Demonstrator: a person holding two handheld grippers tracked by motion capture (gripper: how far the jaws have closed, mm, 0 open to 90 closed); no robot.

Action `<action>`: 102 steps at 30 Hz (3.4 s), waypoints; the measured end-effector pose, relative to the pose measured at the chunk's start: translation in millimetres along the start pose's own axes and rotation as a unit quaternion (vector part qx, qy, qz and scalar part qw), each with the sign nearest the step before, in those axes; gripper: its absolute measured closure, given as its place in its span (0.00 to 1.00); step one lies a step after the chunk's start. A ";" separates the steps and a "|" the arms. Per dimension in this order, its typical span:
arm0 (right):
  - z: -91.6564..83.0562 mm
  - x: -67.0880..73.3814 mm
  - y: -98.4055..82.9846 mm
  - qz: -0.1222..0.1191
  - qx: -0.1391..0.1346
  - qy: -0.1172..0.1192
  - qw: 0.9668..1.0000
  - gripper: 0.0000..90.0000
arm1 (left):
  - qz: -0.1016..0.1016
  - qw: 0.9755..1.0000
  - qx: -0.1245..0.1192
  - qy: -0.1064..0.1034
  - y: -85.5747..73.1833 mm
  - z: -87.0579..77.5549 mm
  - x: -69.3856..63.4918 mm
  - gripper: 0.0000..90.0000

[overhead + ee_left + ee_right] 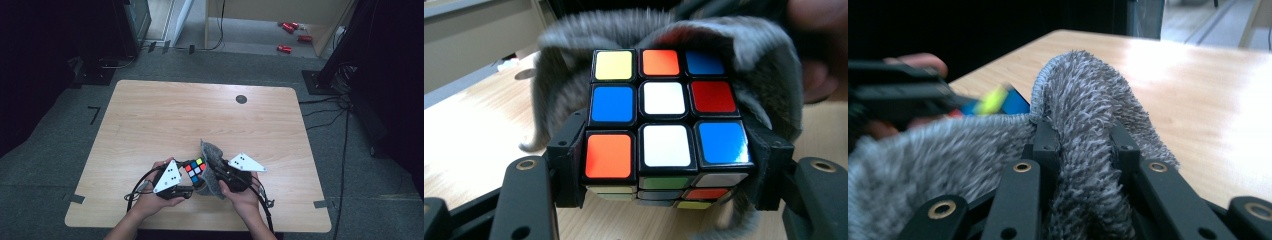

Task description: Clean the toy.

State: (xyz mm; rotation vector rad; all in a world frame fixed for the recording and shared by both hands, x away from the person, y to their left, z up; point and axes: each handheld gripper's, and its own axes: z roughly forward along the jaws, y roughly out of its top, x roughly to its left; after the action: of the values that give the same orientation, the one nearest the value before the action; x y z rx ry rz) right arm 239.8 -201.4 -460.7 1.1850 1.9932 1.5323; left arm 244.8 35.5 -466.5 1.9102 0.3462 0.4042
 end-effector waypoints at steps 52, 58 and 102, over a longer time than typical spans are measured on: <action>-3.1 1.3 2.1 0.042 -0.004 0.016 0.999 0.81 | -0.035 0.999 -0.001 -0.009 -3.1 -1.0 9.2 0.39; -5.8 -1.5 4.8 0.058 -0.020 0.011 0.998 0.81 | -0.008 1.000 0.003 -0.022 0.1 6.5 -4.9 0.39; -6.3 -3.8 -0.7 0.076 -0.028 0.063 0.995 0.80 | -0.053 0.998 -0.020 -0.008 -3.5 -11.7 21.6 0.39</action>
State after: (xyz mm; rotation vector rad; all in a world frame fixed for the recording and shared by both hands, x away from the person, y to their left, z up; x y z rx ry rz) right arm 237.3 -208.4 -460.0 1.2728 1.9634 1.7664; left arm 259.0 55.6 -463.2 1.8468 0.4236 0.3235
